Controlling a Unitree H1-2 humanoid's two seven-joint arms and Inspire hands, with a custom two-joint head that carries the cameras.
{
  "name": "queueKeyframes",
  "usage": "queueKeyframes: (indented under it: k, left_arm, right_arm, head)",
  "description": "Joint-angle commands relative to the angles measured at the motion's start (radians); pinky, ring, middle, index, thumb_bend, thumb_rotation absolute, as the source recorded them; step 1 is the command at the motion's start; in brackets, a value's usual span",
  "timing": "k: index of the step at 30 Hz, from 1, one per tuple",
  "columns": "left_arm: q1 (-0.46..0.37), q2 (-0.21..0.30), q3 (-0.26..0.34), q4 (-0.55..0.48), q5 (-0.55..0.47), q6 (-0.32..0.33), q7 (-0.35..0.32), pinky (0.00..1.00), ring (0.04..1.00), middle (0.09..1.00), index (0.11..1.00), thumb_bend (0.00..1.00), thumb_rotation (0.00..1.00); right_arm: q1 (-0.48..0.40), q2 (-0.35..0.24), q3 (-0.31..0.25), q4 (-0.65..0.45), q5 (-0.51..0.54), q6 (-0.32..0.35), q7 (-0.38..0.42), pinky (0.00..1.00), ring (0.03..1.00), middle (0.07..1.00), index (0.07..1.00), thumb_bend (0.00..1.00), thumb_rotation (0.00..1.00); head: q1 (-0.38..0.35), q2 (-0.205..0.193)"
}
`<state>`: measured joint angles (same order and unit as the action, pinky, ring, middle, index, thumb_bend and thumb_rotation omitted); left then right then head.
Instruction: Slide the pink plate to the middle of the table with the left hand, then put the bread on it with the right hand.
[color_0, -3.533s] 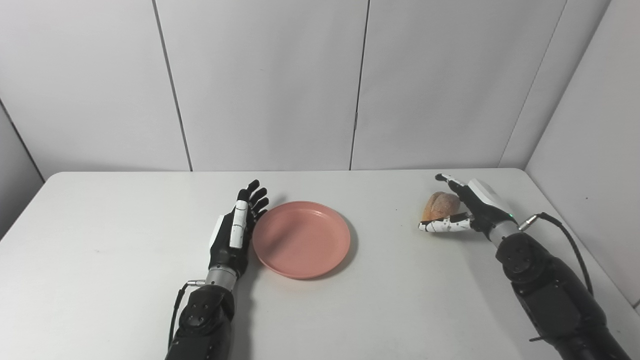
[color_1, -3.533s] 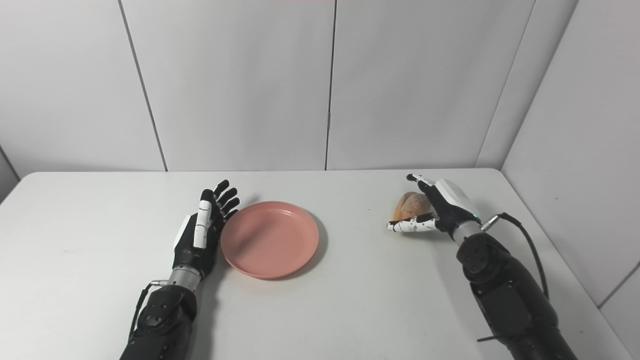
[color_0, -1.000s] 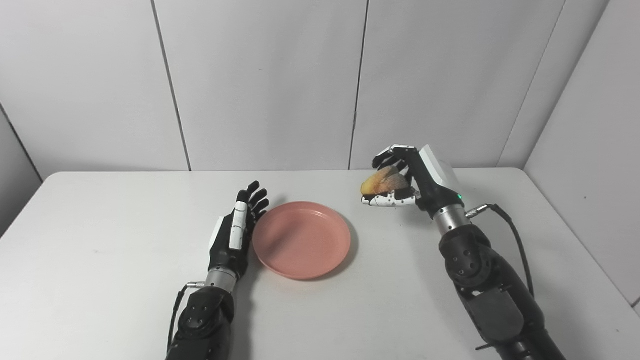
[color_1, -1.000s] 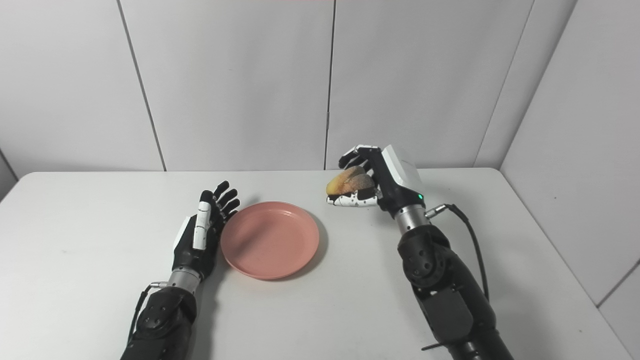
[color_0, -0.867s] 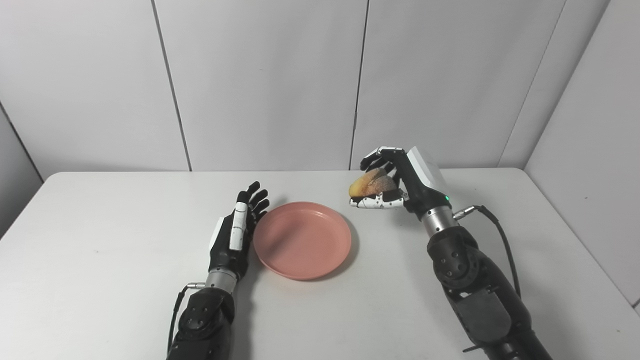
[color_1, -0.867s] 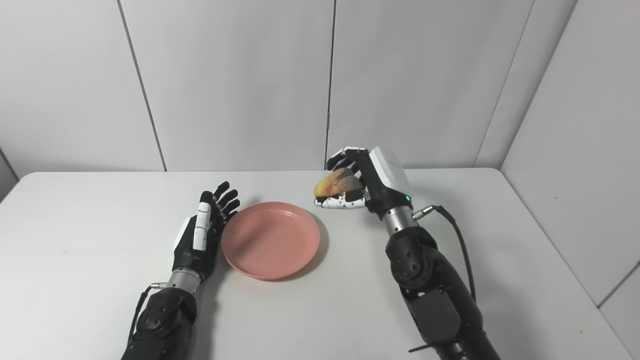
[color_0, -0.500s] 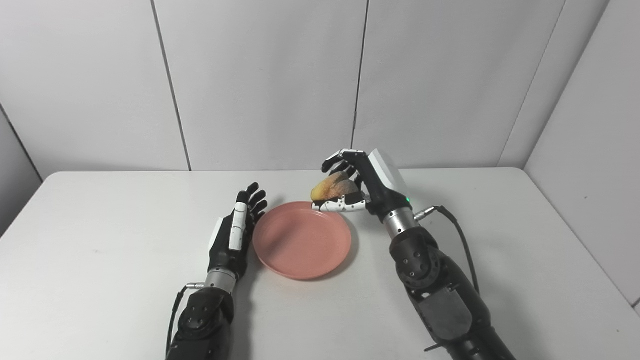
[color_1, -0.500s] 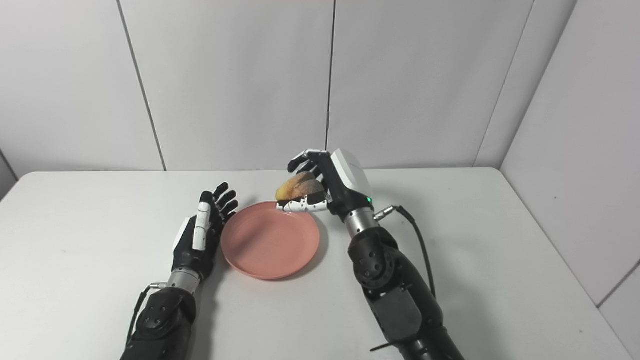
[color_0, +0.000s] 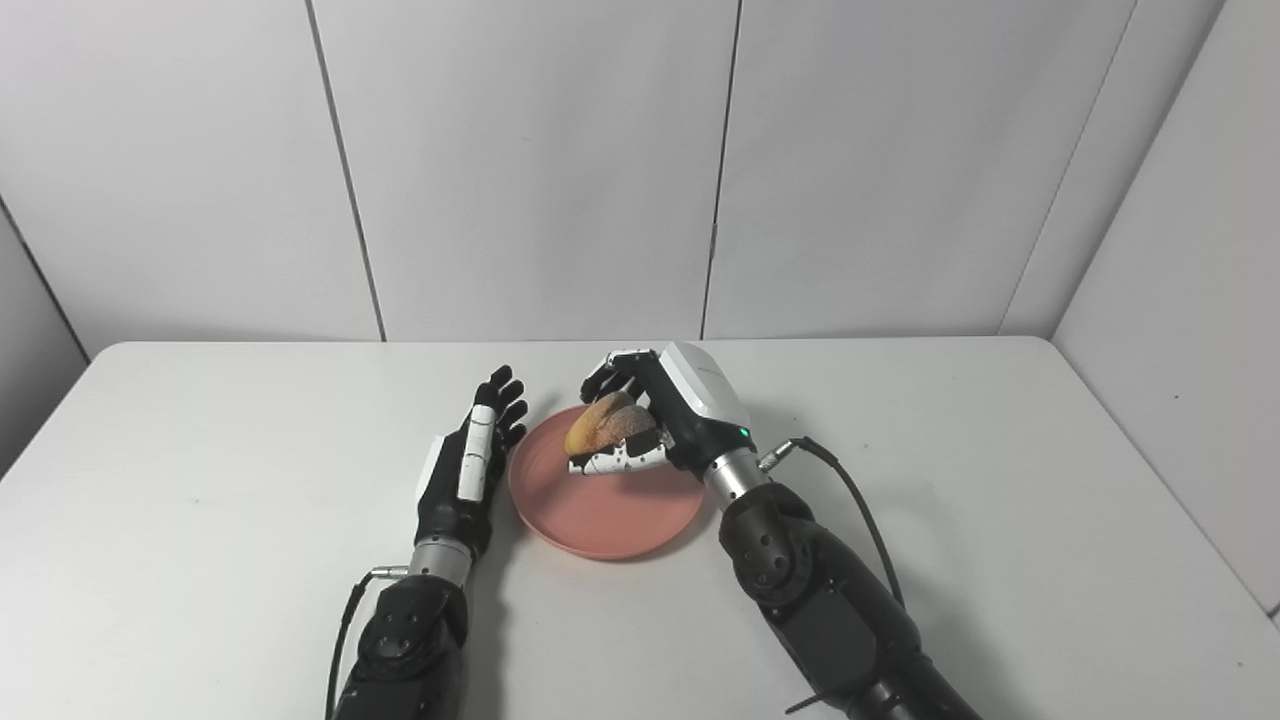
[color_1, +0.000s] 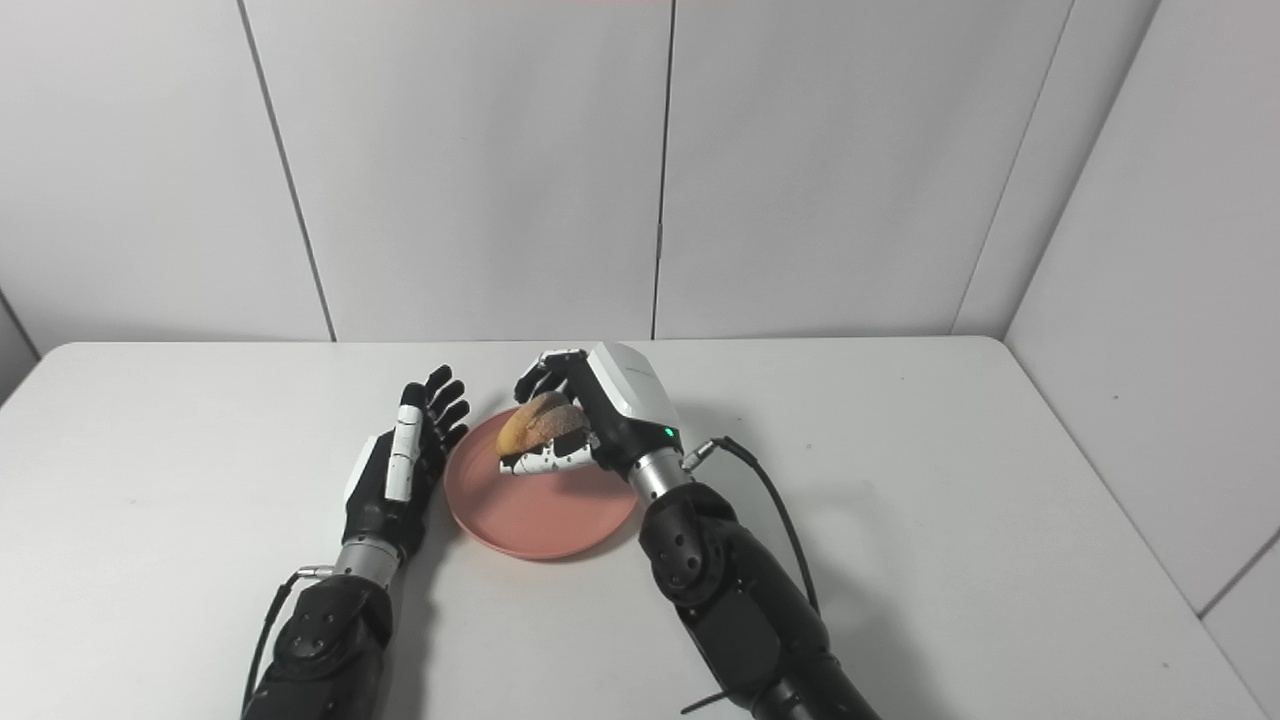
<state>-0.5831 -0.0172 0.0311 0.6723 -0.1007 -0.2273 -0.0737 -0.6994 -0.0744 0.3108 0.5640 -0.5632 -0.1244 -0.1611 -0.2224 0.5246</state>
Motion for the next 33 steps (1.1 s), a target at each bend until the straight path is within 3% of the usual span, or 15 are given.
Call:
queueKeyframes:
  k: [1,8,13,18,21,24,27,28,30,33]
  left_arm:
    - [-0.016,-0.01,-0.002,-0.03,0.005,-0.022,0.005,0.92,0.931,0.938,0.916,0.76,1.0]
    - [-0.021,-0.015,-0.001,-0.023,0.003,-0.025,0.008,0.92,0.928,0.936,0.916,0.75,1.0]
    - [-0.024,-0.014,0.0,-0.013,0.0,-0.03,0.005,0.93,0.931,0.938,0.918,0.76,1.0]
    - [-0.024,-0.013,0.002,-0.017,-0.005,-0.025,0.002,0.93,0.932,0.939,0.918,0.77,1.0]
    - [-0.024,-0.012,0.004,-0.017,-0.008,-0.024,-0.001,0.94,0.936,0.94,0.918,0.77,1.0]
    - [-0.025,-0.01,0.004,-0.014,-0.01,-0.027,-0.001,0.95,0.94,0.943,0.918,0.78,1.0]
    - [-0.024,-0.009,0.001,-0.015,-0.007,-0.028,0.004,0.95,0.94,0.944,0.917,0.77,1.0]
    - [-0.024,-0.009,0.0,-0.016,-0.005,-0.029,0.005,0.94,0.939,0.947,0.916,0.77,1.0]
    - [-0.024,-0.009,-0.001,-0.017,-0.004,-0.029,0.006,0.94,0.939,0.948,0.915,0.77,1.0]
    - [-0.023,-0.008,-0.002,-0.02,-0.006,-0.027,0.001,0.95,0.943,0.952,0.914,0.77,1.0]
  right_arm:
    - [-0.057,0.003,0.005,0.0,-0.004,-0.064,-0.028,0.2,0.406,0.503,0.485,0.51,0.0]
    - [-0.065,-0.006,0.048,0.066,-0.061,-0.114,-0.081,0.24,0.406,0.49,0.494,0.51,0.0]
    - [-0.068,-0.019,0.075,0.1,-0.107,-0.13,-0.115,0.35,0.404,0.443,0.527,0.51,0.0]
    - [-0.065,-0.029,0.09,0.105,-0.134,-0.132,-0.123,0.48,0.451,0.498,0.498,0.51,0.0]
    - [-0.063,-0.037,0.105,0.095,-0.156,-0.127,-0.121,0.54,0.594,0.524,0.482,0.51,0.0]
    - [-0.06,-0.047,0.118,0.081,-0.178,-0.13,-0.126,0.65,0.724,0.723,0.497,0.5,0.13]
    - [-0.06,-0.055,0.125,0.076,-0.189,-0.13,-0.124,0.75,0.799,0.802,0.499,0.5,0.16]
    - [-0.059,-0.058,0.129,0.072,-0.195,-0.126,-0.12,0.81,0.836,0.836,0.634,0.52,0.3]
    - [-0.06,-0.064,0.136,0.065,-0.203,-0.116,-0.107,0.83,0.853,0.852,0.718,0.53,0.4]
    - [-0.057,-0.072,0.138,0.041,-0.197,-0.101,-0.063,0.97,0.944,0.923,0.83,0.61,0.62]
  head:
    - [0.0,0.001]
    - [0.002,-0.003]
    - [0.001,-0.003]
    - [0.002,-0.002]
    - [0.0,-0.003]
    - [0.0,-0.002]
    - [-0.001,-0.002]
    - [-0.001,-0.002]
    - [-0.001,-0.002]
    - [-0.002,-0.002]
